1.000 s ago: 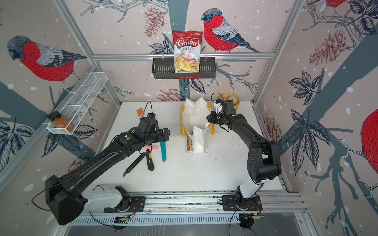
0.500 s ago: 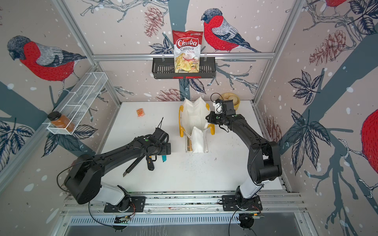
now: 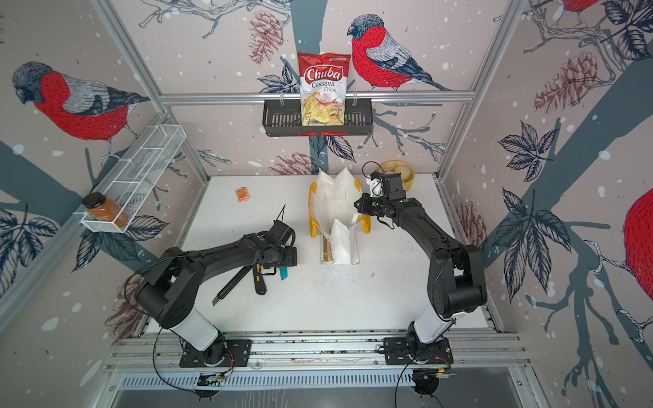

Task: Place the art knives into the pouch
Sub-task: Pick up the utility knife at the center of the board.

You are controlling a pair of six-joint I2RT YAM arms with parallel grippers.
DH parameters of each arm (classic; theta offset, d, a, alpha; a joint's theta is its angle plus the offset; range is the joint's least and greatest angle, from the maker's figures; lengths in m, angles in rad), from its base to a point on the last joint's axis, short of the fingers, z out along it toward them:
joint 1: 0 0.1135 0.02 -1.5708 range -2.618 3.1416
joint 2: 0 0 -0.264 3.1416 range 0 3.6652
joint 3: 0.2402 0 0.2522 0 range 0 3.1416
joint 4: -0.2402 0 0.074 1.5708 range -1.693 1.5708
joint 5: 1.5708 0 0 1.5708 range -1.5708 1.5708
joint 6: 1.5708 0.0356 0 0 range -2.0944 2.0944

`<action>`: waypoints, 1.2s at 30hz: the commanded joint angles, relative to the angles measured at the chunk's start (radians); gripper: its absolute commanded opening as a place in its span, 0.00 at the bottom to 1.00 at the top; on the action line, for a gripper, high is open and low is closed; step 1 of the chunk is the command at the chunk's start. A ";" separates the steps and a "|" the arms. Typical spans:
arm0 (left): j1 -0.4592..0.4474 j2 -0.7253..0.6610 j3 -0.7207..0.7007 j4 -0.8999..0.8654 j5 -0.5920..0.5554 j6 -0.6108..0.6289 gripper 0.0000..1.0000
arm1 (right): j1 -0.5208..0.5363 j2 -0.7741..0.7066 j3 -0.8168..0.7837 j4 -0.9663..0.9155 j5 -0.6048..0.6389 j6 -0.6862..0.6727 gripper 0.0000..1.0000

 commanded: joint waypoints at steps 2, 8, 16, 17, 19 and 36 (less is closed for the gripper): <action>0.007 0.024 0.004 0.010 -0.015 0.022 0.72 | 0.004 -0.002 0.002 0.006 0.000 -0.009 0.00; 0.017 0.055 0.009 0.002 -0.040 0.028 0.64 | 0.004 -0.012 -0.002 0.009 0.002 -0.009 0.00; 0.018 0.084 0.032 -0.036 -0.076 0.045 0.51 | 0.005 -0.009 -0.002 0.015 0.001 -0.005 0.00; 0.017 0.084 0.032 -0.038 -0.078 0.047 0.50 | 0.006 -0.009 0.000 0.016 0.001 -0.004 0.00; 0.017 0.088 0.032 -0.041 -0.082 0.050 0.46 | 0.008 -0.007 0.001 0.016 0.001 -0.004 0.00; -0.009 0.052 0.070 -0.115 -0.121 0.071 0.28 | 0.016 -0.011 0.007 0.009 0.004 -0.005 0.00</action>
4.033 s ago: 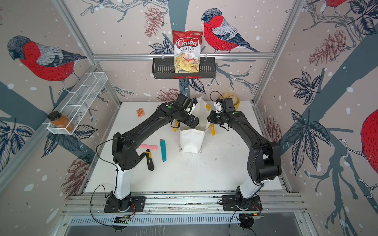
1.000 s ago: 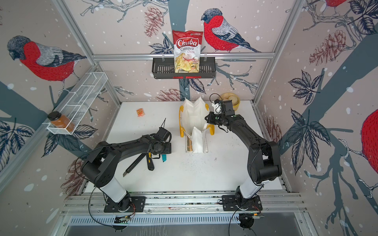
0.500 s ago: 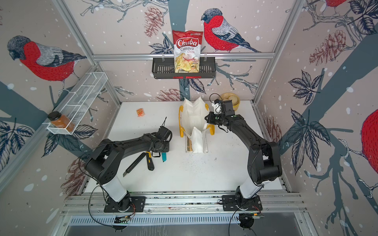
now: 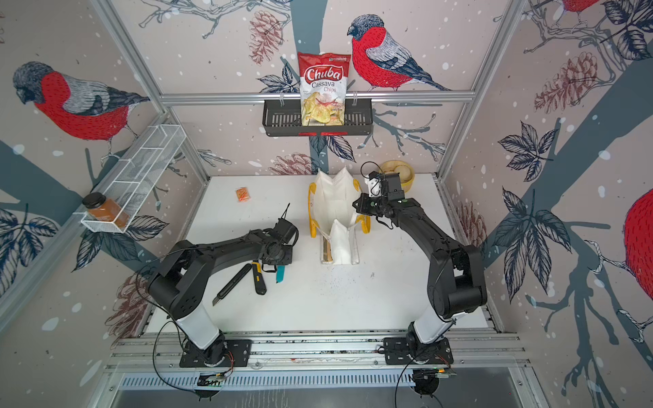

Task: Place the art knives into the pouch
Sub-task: Pick up the utility knife at the center of the board.

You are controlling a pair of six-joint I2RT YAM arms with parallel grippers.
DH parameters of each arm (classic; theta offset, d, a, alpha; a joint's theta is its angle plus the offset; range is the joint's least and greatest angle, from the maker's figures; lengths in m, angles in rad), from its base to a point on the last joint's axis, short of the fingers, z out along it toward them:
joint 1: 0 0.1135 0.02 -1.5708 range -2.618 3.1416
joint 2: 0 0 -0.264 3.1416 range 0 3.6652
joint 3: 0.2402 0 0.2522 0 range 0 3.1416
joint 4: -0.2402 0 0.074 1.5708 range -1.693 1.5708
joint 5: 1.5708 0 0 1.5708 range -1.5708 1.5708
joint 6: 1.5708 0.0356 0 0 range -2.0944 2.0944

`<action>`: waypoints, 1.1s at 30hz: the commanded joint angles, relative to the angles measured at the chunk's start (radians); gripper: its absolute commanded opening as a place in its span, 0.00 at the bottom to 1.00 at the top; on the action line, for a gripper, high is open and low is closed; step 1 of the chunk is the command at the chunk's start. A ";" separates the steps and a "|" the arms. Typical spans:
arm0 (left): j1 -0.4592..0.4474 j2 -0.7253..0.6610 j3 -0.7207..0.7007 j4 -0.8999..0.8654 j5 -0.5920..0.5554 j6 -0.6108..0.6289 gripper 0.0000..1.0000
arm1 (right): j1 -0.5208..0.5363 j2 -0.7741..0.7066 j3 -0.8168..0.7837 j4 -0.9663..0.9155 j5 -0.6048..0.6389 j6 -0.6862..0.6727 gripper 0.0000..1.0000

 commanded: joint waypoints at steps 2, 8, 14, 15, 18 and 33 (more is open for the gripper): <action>-0.007 -0.014 0.042 -0.054 -0.011 0.020 0.28 | 0.003 -0.008 0.006 0.004 0.000 -0.004 0.00; -0.005 -0.053 0.113 -0.118 -0.047 0.033 0.29 | 0.006 -0.010 0.006 -0.001 0.001 -0.006 0.00; 0.001 -0.075 0.263 -0.208 -0.095 0.061 0.28 | 0.013 -0.007 0.008 0.004 -0.006 -0.006 0.00; 0.001 -0.079 0.291 -0.222 -0.100 0.066 0.29 | 0.015 -0.005 0.006 0.007 -0.011 -0.005 0.00; 0.001 -0.084 0.378 -0.254 -0.114 0.082 0.28 | 0.017 0.003 -0.007 0.036 -0.035 0.004 0.00; -0.070 0.020 0.818 -0.344 -0.128 0.170 0.29 | 0.016 0.009 -0.040 0.098 -0.105 0.031 0.00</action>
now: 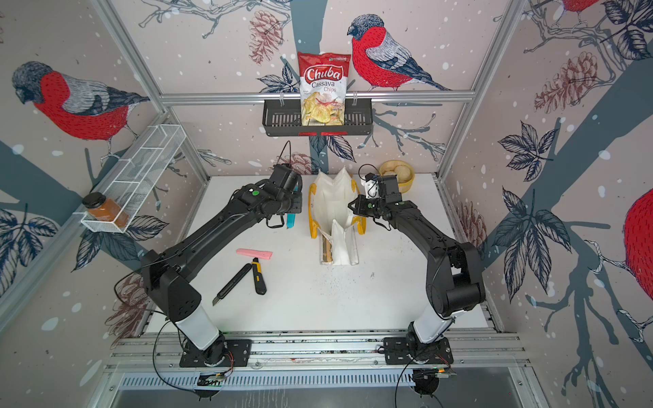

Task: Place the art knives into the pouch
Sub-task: Pick up the utility knife at the center of the board, then place the utility knife in the pouch.

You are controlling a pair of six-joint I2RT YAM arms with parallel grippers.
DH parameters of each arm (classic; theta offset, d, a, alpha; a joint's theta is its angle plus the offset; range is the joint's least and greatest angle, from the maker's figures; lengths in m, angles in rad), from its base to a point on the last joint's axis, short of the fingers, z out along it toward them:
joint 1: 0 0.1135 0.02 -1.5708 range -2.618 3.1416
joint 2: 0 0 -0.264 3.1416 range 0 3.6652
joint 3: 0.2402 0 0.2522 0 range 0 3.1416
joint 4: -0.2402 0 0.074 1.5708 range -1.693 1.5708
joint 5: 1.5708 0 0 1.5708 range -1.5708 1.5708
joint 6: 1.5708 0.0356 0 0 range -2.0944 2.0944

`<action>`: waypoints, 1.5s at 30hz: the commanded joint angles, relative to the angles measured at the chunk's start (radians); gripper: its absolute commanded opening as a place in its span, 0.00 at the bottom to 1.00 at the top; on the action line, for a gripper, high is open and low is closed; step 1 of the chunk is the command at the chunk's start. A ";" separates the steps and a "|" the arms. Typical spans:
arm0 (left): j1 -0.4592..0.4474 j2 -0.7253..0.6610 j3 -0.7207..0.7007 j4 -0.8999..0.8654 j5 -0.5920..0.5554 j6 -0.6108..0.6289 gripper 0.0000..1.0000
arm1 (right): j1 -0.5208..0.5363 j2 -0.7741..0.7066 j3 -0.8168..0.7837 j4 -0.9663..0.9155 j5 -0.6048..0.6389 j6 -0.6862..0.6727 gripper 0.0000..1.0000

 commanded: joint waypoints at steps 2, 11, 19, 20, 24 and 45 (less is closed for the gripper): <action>-0.024 0.039 0.109 -0.027 -0.016 0.036 0.28 | 0.003 -0.009 -0.009 0.024 -0.043 0.009 0.00; -0.060 0.282 0.496 -0.065 0.046 0.091 0.29 | 0.003 -0.029 -0.035 0.045 -0.064 0.023 0.00; -0.089 0.415 0.609 -0.004 0.124 0.124 0.28 | 0.001 -0.045 -0.045 0.034 -0.064 0.016 0.00; -0.091 0.415 0.597 0.009 0.132 0.128 0.28 | 0.001 -0.044 -0.046 0.036 -0.064 0.018 0.00; -0.097 0.395 0.505 0.085 0.157 0.152 0.28 | 0.001 -0.037 -0.050 0.055 -0.083 0.029 0.00; -0.097 0.478 0.354 0.187 0.126 0.229 0.28 | 0.001 -0.025 -0.036 0.055 -0.119 0.027 0.00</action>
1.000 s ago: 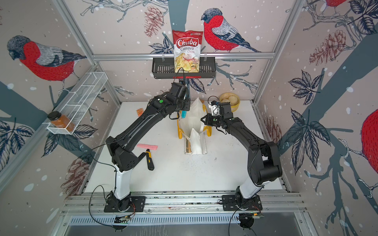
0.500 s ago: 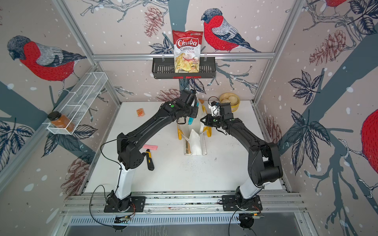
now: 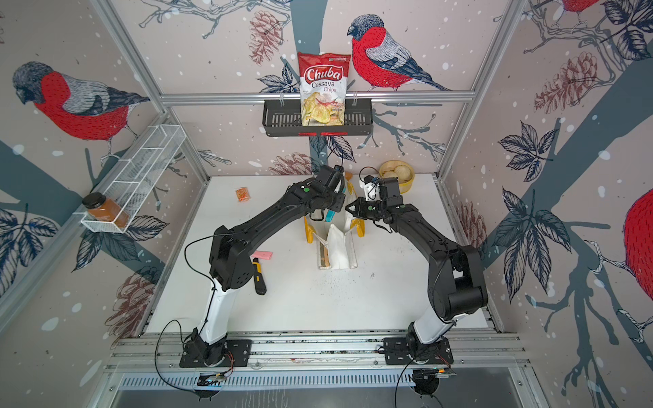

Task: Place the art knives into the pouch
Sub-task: Place the utility knife in the pouch.

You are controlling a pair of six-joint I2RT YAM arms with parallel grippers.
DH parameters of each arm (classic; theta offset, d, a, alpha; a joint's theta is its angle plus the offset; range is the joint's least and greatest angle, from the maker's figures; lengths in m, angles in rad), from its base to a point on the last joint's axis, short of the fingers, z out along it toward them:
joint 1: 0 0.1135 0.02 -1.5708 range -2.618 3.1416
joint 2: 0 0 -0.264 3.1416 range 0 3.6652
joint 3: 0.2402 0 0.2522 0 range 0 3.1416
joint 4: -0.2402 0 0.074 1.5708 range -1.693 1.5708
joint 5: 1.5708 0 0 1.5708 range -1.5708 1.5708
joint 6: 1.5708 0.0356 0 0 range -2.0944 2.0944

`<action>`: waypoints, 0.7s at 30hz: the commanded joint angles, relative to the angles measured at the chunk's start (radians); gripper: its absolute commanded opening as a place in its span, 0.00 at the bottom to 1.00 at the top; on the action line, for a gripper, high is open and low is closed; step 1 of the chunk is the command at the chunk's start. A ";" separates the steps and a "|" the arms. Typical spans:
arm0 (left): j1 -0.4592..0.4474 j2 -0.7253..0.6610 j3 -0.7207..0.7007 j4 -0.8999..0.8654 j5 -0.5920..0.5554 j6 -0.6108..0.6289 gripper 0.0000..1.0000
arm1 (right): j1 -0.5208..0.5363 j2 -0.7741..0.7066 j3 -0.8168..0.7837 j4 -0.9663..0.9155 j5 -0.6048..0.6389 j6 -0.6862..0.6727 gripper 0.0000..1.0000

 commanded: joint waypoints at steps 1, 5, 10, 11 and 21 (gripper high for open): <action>-0.001 0.022 -0.002 0.039 -0.006 0.014 0.28 | 0.003 0.001 0.008 0.015 -0.024 -0.004 0.00; 0.000 0.065 0.015 0.020 0.007 0.011 0.28 | 0.004 0.004 0.008 0.015 -0.026 -0.007 0.00; 0.000 0.093 0.007 0.014 0.010 0.006 0.28 | 0.004 0.008 0.005 0.015 -0.030 -0.008 0.00; 0.000 0.098 0.003 0.013 0.011 0.006 0.27 | 0.005 0.007 0.005 0.017 -0.030 -0.008 0.00; 0.005 0.139 0.011 0.006 0.044 -0.009 0.27 | 0.003 0.007 -0.002 0.020 -0.022 -0.007 0.00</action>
